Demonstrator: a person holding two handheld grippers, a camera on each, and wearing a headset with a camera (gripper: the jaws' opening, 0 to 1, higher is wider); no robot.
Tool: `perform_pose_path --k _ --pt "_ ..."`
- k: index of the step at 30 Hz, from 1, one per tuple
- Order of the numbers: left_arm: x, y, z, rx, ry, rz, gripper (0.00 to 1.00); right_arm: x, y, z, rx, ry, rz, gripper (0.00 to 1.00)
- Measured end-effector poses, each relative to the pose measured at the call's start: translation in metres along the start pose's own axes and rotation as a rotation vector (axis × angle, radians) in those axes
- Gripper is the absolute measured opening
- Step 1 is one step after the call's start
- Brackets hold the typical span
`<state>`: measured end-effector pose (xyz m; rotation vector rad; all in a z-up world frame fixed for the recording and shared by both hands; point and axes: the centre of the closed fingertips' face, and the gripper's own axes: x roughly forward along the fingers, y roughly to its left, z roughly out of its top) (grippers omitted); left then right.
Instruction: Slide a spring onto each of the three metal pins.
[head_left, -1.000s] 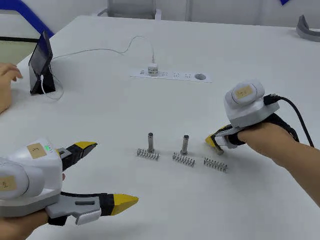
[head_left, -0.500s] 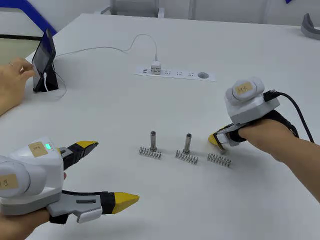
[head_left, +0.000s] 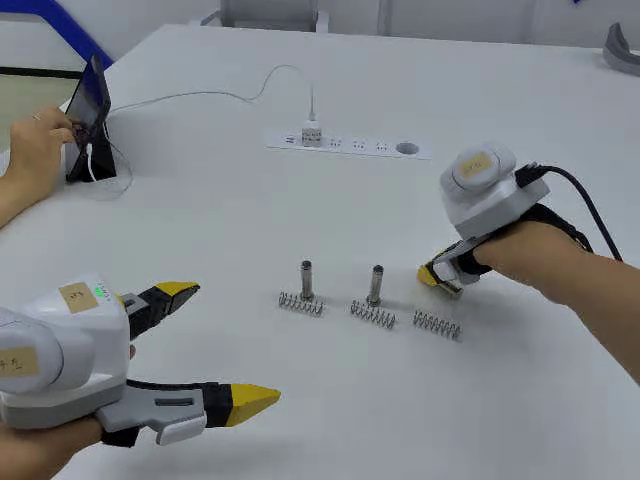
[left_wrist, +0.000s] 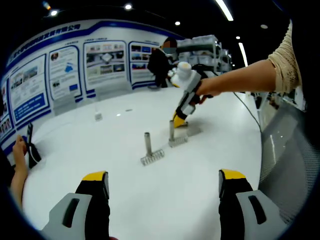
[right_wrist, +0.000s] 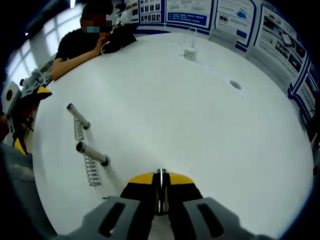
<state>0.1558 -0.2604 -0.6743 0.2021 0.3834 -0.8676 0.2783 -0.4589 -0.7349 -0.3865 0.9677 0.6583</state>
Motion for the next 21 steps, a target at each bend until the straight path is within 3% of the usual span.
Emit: perform_pose_path --k 4,8,10,15,17,21 --pt "0.0 0.0 0.0 0.001 0.003 0.0 0.92 0.002 0.0 0.0 0.005 0.042 0.008 0.1" --pt "0.0 0.0 0.0 0.003 0.003 0.0 0.92 0.002 0.001 -0.002 0.018 0.05 0.005 0.1" --pt "0.0 0.0 0.0 0.002 0.002 0.0 0.92 0.002 0.002 -0.002 -0.005 0.037 -0.01 0.09" --pt "-0.002 -0.001 0.004 0.01 -0.001 0.003 0.91 -0.003 -0.001 -0.003 0.048 -0.043 -0.026 0.08" --pt "-0.003 0.0 0.004 0.011 -0.003 0.005 0.91 -0.009 0.001 0.001 0.058 -0.083 -0.022 0.09" --pt "-0.003 -0.001 0.006 0.018 -0.003 0.003 0.91 -0.022 0.006 0.006 0.056 -0.112 -0.016 0.09"
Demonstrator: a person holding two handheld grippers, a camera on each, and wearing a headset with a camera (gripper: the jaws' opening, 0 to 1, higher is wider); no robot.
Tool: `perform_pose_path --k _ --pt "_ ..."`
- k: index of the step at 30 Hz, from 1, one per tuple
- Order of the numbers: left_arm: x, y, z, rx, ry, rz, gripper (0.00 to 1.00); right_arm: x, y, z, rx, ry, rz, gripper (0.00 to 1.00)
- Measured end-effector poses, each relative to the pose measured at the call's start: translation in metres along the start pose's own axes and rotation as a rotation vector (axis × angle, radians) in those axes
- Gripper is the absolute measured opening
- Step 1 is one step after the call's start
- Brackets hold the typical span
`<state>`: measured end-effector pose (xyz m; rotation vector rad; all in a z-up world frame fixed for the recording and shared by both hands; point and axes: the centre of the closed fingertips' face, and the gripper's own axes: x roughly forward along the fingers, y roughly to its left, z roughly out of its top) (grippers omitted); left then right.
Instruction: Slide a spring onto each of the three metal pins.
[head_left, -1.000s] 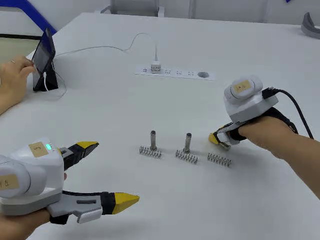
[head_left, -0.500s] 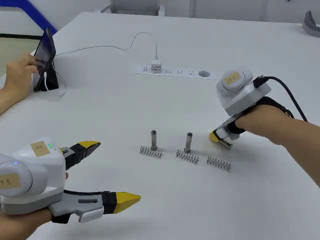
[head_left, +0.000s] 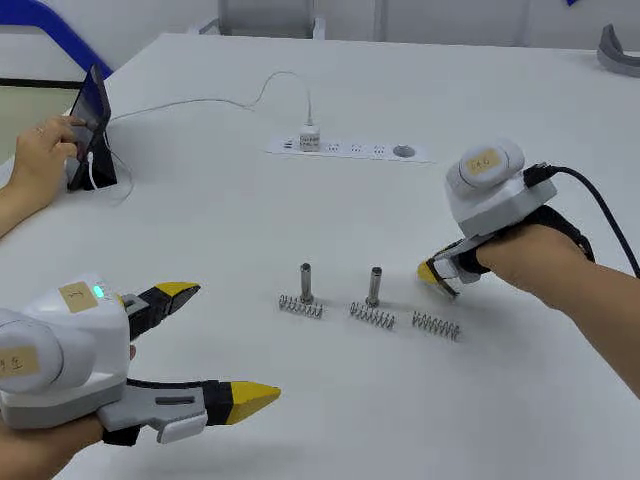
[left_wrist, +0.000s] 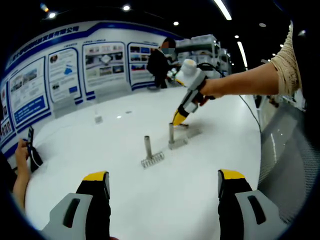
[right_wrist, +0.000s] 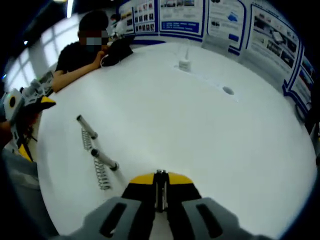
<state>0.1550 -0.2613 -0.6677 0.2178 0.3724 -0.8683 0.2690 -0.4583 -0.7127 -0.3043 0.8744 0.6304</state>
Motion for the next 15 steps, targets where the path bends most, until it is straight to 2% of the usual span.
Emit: perform_pose_path --k 6,15 --pt "0.002 -0.004 0.007 0.011 -0.012 -0.005 0.91 -0.016 0.004 0.004 0.004 -0.044 0.0 0.09" --pt "0.0 -0.008 0.008 0.018 -0.011 -0.011 0.9 -0.026 0.005 -0.001 0.012 -0.07 -0.007 0.09"
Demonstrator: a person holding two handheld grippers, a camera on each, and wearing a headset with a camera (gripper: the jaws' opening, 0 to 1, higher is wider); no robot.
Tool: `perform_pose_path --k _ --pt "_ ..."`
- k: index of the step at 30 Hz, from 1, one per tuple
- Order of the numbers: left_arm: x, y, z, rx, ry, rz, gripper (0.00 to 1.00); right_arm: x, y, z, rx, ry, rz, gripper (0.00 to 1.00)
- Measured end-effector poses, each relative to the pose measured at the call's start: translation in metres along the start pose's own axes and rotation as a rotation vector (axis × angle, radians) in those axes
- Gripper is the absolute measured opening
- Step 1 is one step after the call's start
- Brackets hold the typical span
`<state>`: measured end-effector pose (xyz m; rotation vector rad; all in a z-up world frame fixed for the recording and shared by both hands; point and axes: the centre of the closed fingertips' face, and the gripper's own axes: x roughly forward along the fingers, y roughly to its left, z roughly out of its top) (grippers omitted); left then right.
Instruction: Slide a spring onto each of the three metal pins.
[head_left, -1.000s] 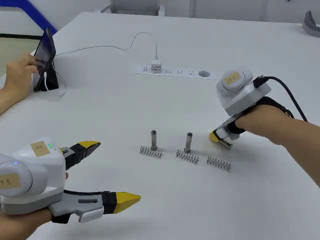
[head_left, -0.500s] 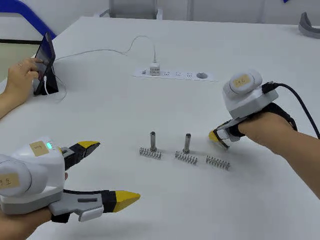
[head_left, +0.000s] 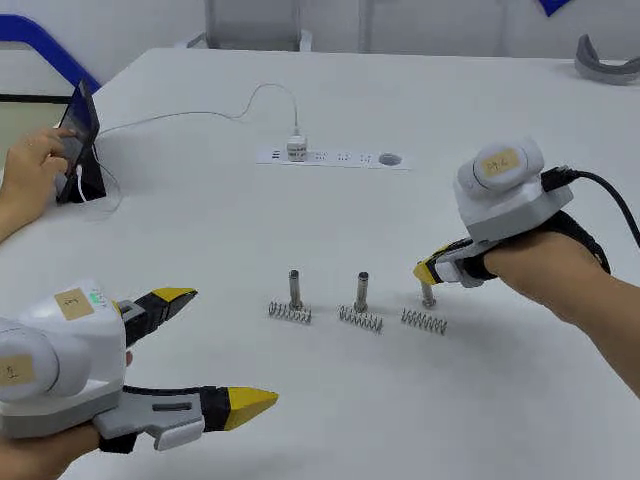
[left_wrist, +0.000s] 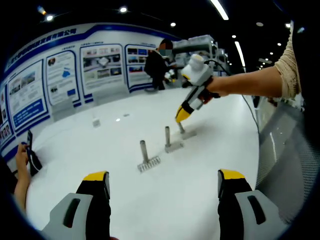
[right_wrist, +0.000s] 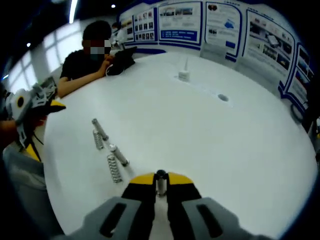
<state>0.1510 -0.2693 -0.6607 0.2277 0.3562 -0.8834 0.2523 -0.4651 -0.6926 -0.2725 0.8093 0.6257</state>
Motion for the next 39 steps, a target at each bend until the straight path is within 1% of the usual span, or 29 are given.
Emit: perform_pose_path --k 6,11,20,28,32,39 --pt "-0.002 0.0 0.002 0.001 -0.006 0.003 0.9 -0.004 0.0 -0.003 0.01 -0.012 -0.006 0.09" --pt "-0.002 -0.001 0.002 0.0 -0.008 0.004 0.9 -0.008 0.0 -0.007 0.026 -0.011 -0.01 0.09" --pt "0.0 -0.004 0.004 0.002 -0.012 -0.001 0.91 -0.01 0.0 -0.009 0.024 -0.011 -0.01 0.09" --pt "-0.001 -0.004 0.003 -0.001 -0.015 0.002 0.91 -0.009 0.002 -0.01 -0.005 -0.024 -0.006 0.1" --pt "0.0 -0.005 0.002 -0.001 -0.013 0.001 0.91 -0.009 0.003 -0.011 -0.012 -0.026 -0.002 0.13" --pt "0.001 -0.005 0.004 0.0 -0.015 -0.002 0.91 -0.014 0.004 -0.012 -0.016 -0.039 0.0 0.15"
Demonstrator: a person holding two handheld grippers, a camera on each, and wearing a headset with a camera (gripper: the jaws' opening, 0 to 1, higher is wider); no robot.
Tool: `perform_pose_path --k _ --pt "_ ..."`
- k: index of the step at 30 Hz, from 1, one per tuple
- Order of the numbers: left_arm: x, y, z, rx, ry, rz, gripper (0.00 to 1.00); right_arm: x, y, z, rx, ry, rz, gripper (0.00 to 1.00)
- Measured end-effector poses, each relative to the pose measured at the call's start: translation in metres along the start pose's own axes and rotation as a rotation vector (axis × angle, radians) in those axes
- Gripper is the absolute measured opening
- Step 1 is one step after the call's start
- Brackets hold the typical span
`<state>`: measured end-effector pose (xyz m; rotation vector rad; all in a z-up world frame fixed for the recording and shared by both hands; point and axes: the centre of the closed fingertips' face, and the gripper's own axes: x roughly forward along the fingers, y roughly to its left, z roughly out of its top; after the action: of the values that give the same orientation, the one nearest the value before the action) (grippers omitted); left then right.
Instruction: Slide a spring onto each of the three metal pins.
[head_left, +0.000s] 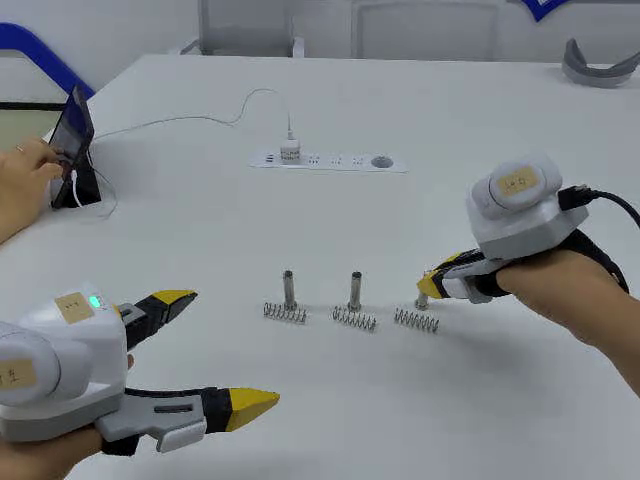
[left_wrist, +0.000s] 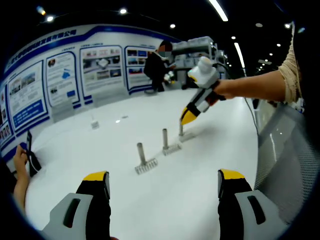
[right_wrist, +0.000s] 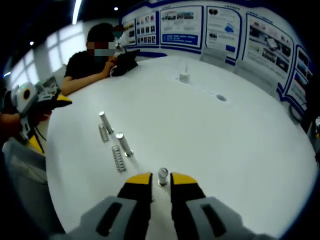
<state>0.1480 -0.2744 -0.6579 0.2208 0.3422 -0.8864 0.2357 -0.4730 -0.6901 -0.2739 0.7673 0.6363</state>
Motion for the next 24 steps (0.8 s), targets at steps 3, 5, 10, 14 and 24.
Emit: perform_pose_path --k 3,5,10,14,24 --pt "0.001 0.0 0.001 0.001 -0.001 -0.001 0.91 -0.004 0.0 0.0 -0.003 -0.008 0.0 0.16" --pt "0.001 0.0 0.001 0.002 -0.002 -0.001 0.91 -0.006 0.0 -0.003 -0.007 -0.01 -0.002 0.16" --pt "0.002 0.0 0.001 0.002 -0.001 -0.003 0.91 -0.009 0.003 -0.01 -0.02 -0.01 0.011 0.16" --pt "0.003 -0.001 0.001 0.002 0.0 -0.005 0.91 -0.009 0.007 -0.018 -0.041 -0.006 0.026 0.16" --pt "0.003 -0.002 0.001 0.002 0.001 -0.007 0.9 -0.001 0.017 -0.03 -0.069 0.004 0.107 0.17"
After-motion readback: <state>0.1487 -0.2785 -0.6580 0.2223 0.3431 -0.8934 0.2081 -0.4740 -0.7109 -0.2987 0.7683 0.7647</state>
